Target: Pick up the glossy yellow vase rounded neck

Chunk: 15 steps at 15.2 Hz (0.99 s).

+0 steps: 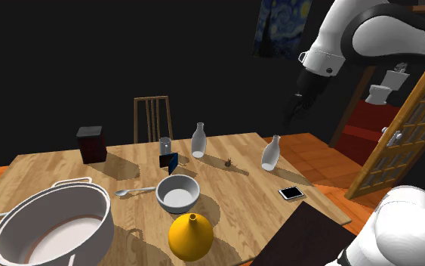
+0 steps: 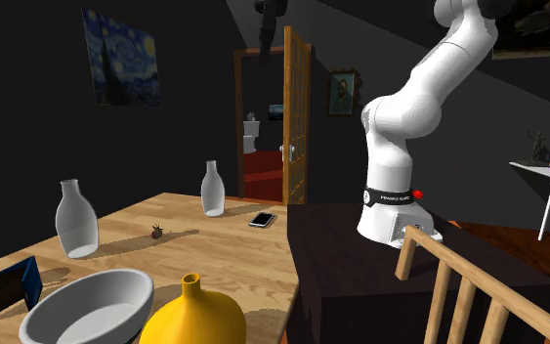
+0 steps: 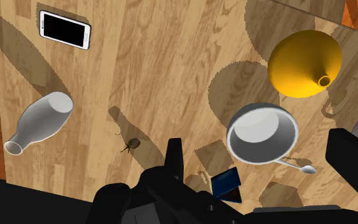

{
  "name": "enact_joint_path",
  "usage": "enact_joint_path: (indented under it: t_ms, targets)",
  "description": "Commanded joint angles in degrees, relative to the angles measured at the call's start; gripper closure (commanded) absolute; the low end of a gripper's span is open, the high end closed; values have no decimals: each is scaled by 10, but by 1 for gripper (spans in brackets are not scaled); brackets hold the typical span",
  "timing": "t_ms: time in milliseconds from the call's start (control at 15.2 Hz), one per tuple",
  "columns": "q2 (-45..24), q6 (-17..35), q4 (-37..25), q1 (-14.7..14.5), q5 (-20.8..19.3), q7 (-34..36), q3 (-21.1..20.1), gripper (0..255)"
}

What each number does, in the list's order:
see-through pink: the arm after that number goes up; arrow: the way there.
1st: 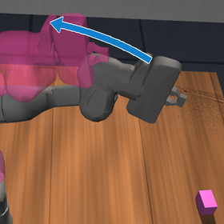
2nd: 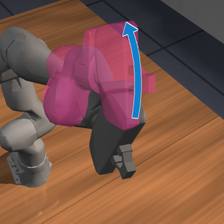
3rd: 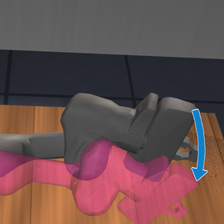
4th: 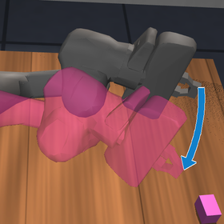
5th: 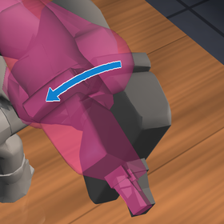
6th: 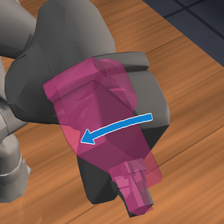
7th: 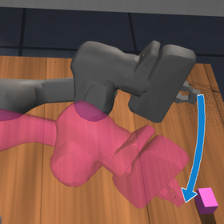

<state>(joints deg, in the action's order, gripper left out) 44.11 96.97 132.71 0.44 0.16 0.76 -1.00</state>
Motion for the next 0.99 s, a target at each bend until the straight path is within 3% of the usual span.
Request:
enact_joint_path:
  t_ms: [0,924]
  targets:
    - [0,0,0,0,0,0,0,0]
    - [-145,214,96,-31,42,116,-110,0]
